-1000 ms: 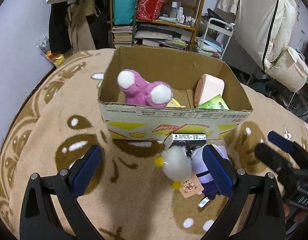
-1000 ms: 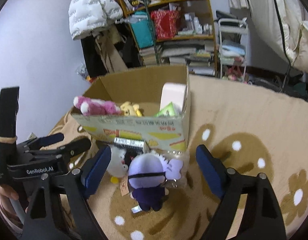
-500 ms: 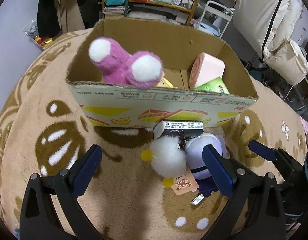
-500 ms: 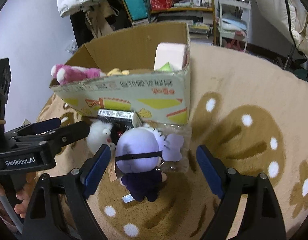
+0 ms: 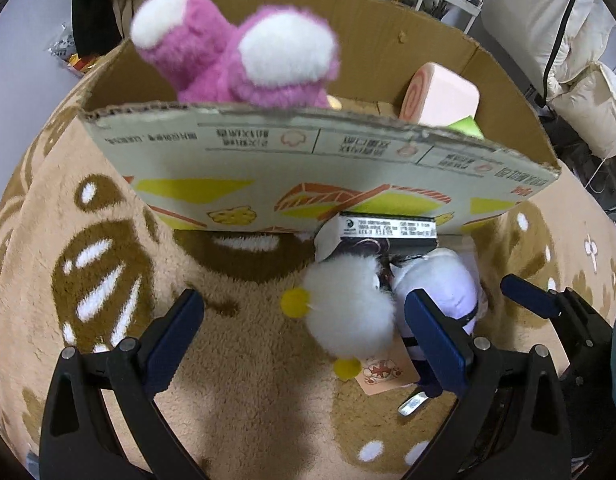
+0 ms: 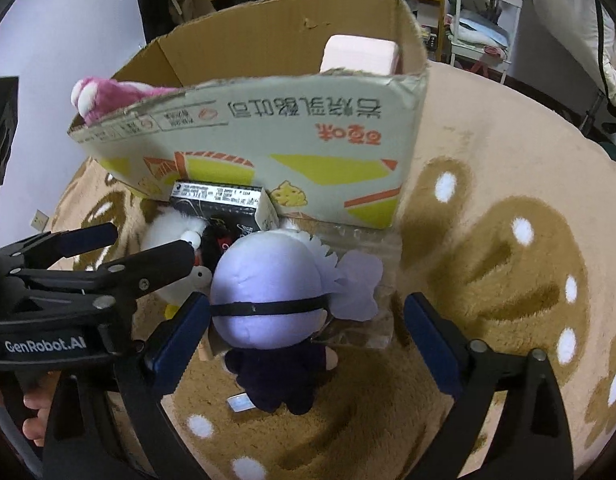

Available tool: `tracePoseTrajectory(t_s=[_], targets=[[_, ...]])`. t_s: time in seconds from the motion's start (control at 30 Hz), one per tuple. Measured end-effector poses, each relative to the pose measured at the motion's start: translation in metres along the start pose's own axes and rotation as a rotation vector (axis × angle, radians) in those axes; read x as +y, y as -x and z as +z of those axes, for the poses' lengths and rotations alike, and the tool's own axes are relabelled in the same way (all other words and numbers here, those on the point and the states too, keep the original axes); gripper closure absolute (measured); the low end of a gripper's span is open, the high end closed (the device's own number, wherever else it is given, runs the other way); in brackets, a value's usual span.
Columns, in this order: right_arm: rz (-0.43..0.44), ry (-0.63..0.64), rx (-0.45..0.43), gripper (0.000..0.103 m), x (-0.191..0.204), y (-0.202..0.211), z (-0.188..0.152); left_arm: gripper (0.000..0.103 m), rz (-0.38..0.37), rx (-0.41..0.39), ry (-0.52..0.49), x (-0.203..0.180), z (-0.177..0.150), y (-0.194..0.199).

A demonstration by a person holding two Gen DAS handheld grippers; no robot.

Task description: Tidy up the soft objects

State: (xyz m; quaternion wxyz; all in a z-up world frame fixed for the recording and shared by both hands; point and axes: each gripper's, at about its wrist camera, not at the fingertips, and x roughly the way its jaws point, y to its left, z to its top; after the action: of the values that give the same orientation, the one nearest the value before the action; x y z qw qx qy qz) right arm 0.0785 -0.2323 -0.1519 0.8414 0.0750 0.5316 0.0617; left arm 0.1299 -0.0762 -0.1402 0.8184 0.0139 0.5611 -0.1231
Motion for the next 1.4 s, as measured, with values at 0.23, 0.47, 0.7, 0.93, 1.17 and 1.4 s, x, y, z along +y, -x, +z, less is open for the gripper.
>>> tracePoseTrajectory(t_s=[0.23, 0.47, 0.7, 0.93, 1.17, 1.4], targets=[[-0.021, 0.069, -0.006, 0.001, 0.01, -0.007, -0.003, 0.005, 0.038, 0.017, -0.024, -0.004, 0.002, -0.013], [-0.007, 0.066, 0.006, 0.001, 0.009, -0.014, -0.003, 0.016, 0.036, 0.025, -0.066, -0.012, 0.005, -0.024], [-0.015, 0.095, 0.025, 0.001, 0.018, -0.021, -0.005, 0.035, -0.025, 0.04, -0.076, -0.025, 0.0, -0.031], [-0.022, 0.116, 0.026, 0.002, 0.025, -0.024, -0.009, 0.061, -0.06, 0.038, -0.105, -0.039, -0.011, -0.036], [-0.039, 0.155, 0.027, 0.003, 0.033, -0.027, -0.012, 0.073, -0.115, 0.059, -0.079, -0.041, -0.014, -0.041], [0.003, 0.161, 0.006, 0.032, 0.038, -0.019, -0.011, 0.075, -0.08, 0.039, -0.112, -0.045, -0.012, -0.034]])
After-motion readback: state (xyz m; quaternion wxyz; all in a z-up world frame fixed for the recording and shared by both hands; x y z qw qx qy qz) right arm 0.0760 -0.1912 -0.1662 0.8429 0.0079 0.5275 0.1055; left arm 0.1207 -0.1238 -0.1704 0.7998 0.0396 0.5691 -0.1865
